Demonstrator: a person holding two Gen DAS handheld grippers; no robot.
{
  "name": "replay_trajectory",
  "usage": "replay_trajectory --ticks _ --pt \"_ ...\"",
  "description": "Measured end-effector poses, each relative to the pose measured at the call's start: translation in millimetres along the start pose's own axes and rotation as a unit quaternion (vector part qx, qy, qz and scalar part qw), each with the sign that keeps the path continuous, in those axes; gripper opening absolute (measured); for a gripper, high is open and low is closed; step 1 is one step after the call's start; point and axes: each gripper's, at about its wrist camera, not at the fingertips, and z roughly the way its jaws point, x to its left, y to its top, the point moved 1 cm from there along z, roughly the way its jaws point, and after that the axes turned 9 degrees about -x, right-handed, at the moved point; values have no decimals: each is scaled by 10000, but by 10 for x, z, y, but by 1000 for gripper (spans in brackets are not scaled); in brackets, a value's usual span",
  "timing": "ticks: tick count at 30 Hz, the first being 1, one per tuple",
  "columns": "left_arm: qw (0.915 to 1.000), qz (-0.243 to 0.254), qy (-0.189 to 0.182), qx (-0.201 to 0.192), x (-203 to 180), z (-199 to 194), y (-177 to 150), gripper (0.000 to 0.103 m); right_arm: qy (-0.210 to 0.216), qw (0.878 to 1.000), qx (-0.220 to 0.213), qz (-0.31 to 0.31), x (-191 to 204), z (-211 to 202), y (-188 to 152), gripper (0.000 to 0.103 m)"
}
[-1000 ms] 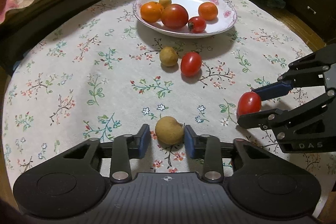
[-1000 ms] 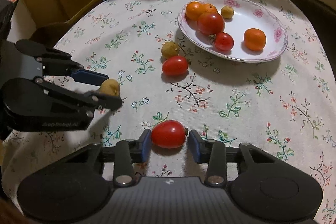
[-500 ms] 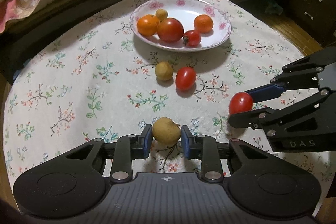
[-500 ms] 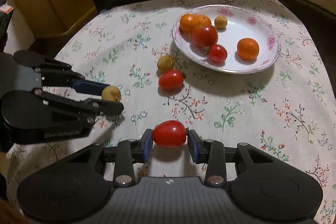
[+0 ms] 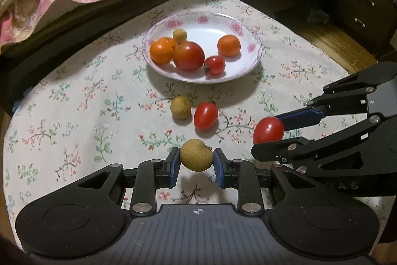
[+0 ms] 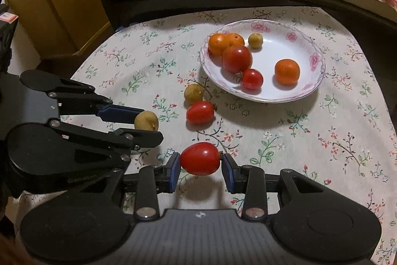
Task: Organize fruits
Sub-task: 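Lift the kiwi with the left tool while the right tool lifts the cherry tomato, then carry both fruits over the white bowl and open both tools to release them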
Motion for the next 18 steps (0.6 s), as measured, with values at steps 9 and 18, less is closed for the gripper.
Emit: replay_trajectory --ticks 9,18 --pt "9998 -40 22 -180 -20 -4 149 37 -99 9997 -185 149 -93 -67 93 39" --pt "9987 -115 119 -472 -24 37 449 35 -337 9972 -550 389 -266 -151 293 39"
